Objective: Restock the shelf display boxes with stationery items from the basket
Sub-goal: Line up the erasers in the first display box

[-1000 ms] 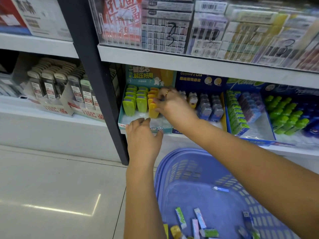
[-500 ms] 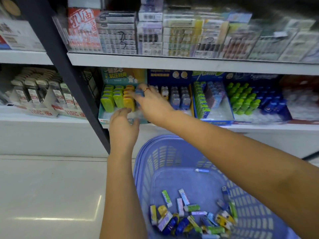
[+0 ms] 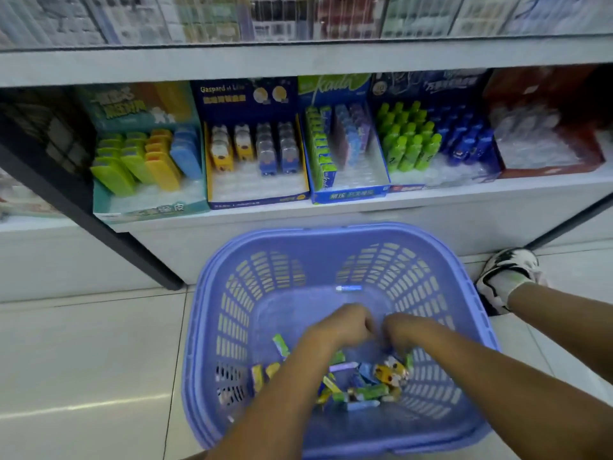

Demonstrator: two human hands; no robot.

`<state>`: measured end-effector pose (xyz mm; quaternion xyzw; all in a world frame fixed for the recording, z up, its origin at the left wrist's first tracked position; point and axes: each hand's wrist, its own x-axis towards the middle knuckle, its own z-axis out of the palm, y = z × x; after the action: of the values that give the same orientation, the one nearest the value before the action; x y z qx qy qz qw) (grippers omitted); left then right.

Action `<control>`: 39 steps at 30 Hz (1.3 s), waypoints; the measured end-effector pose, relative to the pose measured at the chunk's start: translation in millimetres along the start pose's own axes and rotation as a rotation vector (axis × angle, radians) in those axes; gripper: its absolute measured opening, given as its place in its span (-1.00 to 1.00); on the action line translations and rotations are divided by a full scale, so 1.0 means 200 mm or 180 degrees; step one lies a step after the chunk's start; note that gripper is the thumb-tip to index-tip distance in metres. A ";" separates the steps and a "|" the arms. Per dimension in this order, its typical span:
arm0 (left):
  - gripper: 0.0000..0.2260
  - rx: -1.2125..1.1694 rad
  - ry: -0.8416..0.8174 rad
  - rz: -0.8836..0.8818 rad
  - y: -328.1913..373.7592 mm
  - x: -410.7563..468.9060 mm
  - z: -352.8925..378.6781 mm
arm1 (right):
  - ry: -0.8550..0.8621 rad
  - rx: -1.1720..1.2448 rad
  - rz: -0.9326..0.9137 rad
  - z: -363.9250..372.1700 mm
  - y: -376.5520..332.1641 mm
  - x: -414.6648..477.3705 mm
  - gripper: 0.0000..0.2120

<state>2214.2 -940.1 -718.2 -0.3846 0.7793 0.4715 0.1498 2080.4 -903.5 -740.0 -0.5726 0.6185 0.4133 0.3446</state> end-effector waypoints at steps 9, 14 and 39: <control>-0.68 -0.0008 -0.0438 0.0012 -0.14 0.20 0.37 | -0.0269 0.0257 -0.0091 0.10 0.03 0.20 -0.60; -0.75 -0.0209 -0.0366 -0.0006 -0.17 0.21 0.40 | -0.0452 0.0241 -0.0287 0.12 0.02 0.24 -0.61; -0.89 -0.3185 0.2726 0.0370 -0.34 -0.83 -0.91 | 0.4064 0.3367 -0.2112 -1.12 -0.40 -0.63 -0.86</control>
<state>2398.1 -1036.8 -569.1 -0.5186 0.4764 0.5894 -0.3959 2183.2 -1053.5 -541.4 -0.6093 0.6048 -0.4447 0.2554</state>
